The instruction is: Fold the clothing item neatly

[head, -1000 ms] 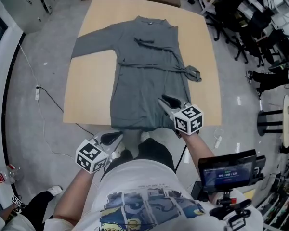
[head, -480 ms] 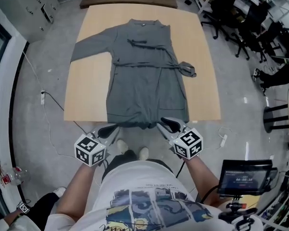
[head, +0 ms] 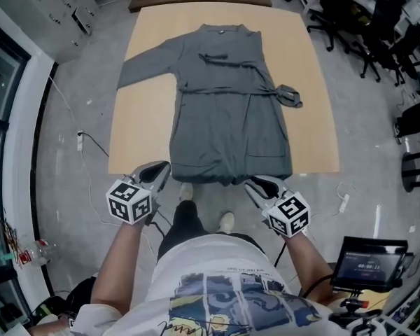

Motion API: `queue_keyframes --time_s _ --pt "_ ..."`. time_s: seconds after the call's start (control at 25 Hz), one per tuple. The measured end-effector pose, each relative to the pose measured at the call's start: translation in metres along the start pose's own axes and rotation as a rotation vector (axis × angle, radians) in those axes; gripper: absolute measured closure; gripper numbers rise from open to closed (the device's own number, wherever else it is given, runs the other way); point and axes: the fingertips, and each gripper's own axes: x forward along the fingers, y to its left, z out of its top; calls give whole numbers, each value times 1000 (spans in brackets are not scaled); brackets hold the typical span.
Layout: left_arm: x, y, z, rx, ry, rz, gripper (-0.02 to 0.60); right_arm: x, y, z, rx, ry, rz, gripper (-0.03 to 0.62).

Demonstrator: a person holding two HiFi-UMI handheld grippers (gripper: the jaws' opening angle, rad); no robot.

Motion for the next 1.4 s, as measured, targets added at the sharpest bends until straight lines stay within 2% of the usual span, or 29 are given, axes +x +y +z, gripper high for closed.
queue_keyframes --time_s 0.24,0.48,0.68,0.92,1.08,1.28,1.4 --pt "-2 108 30 -31 -27 88 557 39 -3 24 20 23 -38 507" --pt "5 203 38 -53 9 122 522 87 -2 52 35 42 -64 507" --pt "19 280 39 -123 28 164 503 111 1 62 63 57 -96 507" --pt "40 363 37 -211 37 212 474 121 1 56 114 103 -140 507" --pt "58 408 36 -265 42 224 460 122 -6 53 144 130 -174 507" --pt "82 448 38 -317 36 223 432 127 -12 57 160 153 -194 507" --pt "97 469 36 -375 26 225 414 131 -16 59 168 163 -202 507"
